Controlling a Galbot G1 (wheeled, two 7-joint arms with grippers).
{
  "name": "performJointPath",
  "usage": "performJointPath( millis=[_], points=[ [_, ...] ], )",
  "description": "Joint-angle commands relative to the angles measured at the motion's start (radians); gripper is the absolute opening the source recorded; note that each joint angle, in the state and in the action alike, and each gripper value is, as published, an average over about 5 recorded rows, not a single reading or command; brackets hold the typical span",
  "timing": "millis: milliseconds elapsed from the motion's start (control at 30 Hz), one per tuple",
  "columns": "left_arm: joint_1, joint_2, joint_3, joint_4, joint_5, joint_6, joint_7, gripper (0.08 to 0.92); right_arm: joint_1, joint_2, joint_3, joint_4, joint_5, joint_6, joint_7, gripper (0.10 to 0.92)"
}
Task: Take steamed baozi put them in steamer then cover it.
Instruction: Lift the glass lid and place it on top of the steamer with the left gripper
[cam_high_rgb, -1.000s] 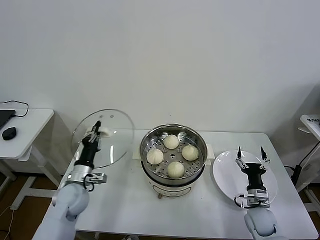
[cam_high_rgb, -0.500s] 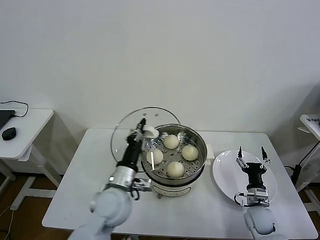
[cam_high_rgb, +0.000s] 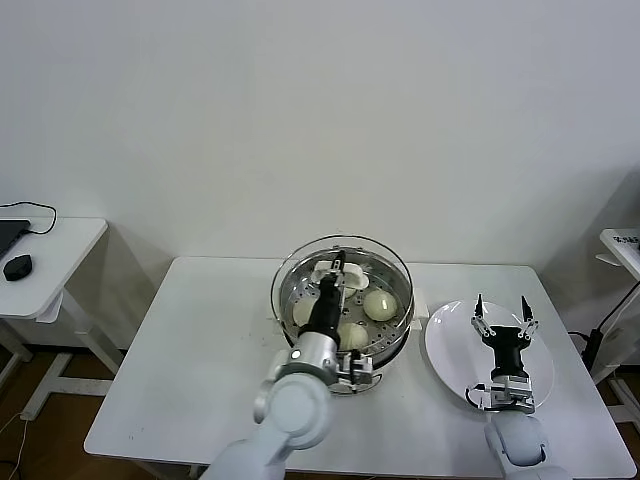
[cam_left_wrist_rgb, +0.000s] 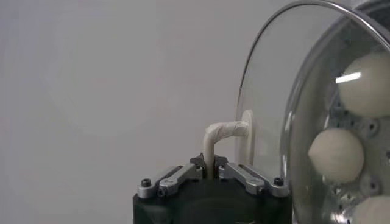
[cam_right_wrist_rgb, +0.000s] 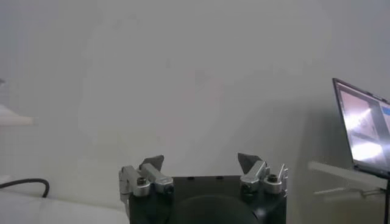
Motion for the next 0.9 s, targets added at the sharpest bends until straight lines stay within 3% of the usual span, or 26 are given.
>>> performJointPath(
  millis=[33,267,900],
  points=[
    [-0.028,-0.120,0.046,0.121,0.113,0.046,0.062,0.189,0.006,0.005,0.007,-0.017,-0.001,0.000,-0.001,0.823],
    [-0.022,-0.155,0.016,0.158,0.164,0.027,0.053,0.189,0.008,0.004,0.010,-0.023,0.001,0.000,-0.002,0.823],
    [-0.022,-0.162,-0.032,0.202,0.216,0.001,0.065,0.189,0.018,0.003,0.007,-0.031,0.001,0.000,-0.004,0.823]
  ],
)
